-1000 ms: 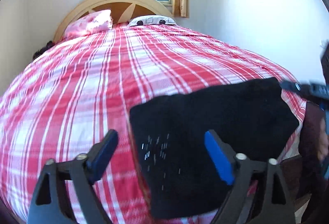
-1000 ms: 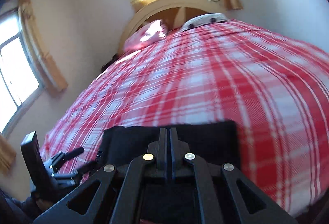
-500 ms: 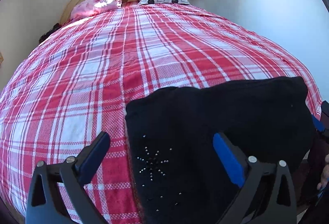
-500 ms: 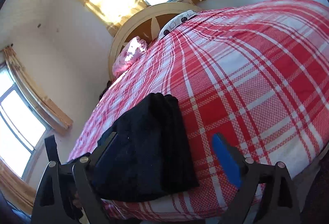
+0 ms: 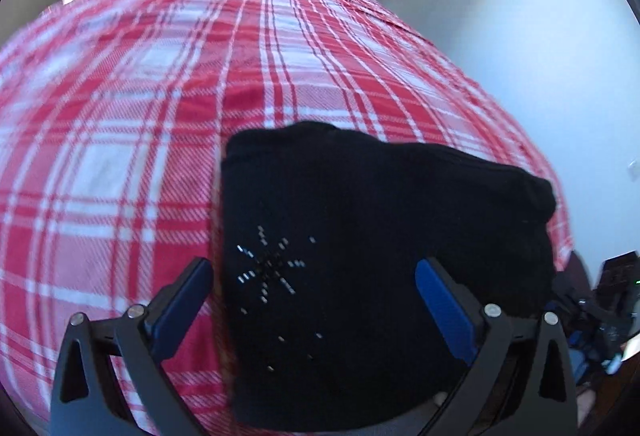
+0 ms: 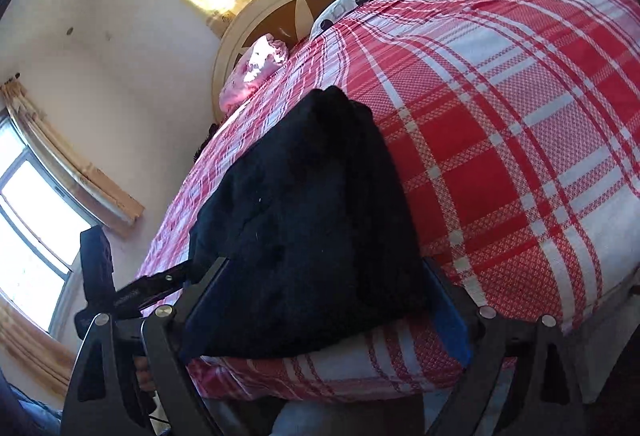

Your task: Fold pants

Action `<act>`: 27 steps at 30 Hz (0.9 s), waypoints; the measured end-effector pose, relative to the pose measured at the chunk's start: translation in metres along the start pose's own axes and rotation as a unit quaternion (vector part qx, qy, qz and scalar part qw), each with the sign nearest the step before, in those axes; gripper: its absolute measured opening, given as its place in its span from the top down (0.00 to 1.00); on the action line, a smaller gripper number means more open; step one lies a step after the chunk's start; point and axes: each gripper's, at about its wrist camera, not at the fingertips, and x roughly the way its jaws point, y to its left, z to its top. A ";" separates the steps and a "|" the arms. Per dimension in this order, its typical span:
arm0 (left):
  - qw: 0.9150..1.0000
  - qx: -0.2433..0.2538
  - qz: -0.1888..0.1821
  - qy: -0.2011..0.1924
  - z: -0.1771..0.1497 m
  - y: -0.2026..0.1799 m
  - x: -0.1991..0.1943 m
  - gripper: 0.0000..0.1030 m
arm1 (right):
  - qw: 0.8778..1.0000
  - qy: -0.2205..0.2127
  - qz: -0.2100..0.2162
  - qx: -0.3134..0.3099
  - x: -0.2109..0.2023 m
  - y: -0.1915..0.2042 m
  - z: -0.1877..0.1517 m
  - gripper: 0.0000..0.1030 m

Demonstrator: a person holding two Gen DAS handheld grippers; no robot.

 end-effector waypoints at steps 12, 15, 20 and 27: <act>1.000 -0.001 -0.017 -0.015 -0.009 0.001 -0.002 0.00 | 0.998 -0.034 -0.035 0.045 -0.018 -0.027 0.007 0.11; 0.999 0.008 0.017 -0.035 -0.012 0.001 -0.011 0.00 | 0.998 -0.034 -0.054 0.002 -0.014 -0.009 -0.002 0.10; 0.997 0.028 0.038 -0.064 -0.010 0.004 -0.024 0.00 | 0.999 -0.012 -0.034 -0.031 -0.001 0.016 -0.009 0.11; 0.999 0.008 0.012 -0.032 -0.011 0.007 -0.005 0.00 | 0.988 -0.030 0.089 0.120 -0.009 -0.033 -0.006 0.14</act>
